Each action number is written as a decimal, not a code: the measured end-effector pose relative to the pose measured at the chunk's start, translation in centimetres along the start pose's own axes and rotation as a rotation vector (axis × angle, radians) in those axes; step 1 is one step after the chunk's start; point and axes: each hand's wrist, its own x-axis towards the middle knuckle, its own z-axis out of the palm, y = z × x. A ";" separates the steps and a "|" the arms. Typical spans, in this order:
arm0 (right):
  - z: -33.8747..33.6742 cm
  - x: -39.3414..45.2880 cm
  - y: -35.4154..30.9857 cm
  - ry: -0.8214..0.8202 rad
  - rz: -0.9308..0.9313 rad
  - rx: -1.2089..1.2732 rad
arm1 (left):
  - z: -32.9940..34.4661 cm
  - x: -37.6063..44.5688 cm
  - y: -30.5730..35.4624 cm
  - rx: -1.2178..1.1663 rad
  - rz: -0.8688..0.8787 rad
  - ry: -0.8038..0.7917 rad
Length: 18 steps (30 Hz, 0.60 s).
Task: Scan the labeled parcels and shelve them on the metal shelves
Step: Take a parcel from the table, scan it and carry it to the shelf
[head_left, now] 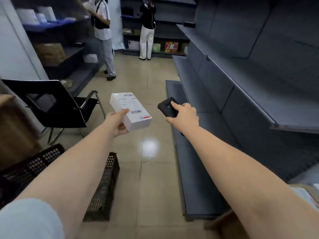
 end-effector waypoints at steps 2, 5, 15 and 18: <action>0.6 4.5 -1.6 0.018 -0.016 -0.013 | -0.2 3.8 2.8 -0.027 0.008 -0.009; 1.1 11.7 -3.3 0.059 -0.049 -0.041 | 1.5 9.4 7.2 -0.051 0.056 -0.034; -0.4 42.9 -4.3 0.187 -0.099 0.018 | 15.7 32.5 25.2 -0.063 0.242 -0.073; -0.9 53.2 -4.8 0.194 -0.076 0.022 | 19.9 39.6 31.2 -0.031 0.261 -0.088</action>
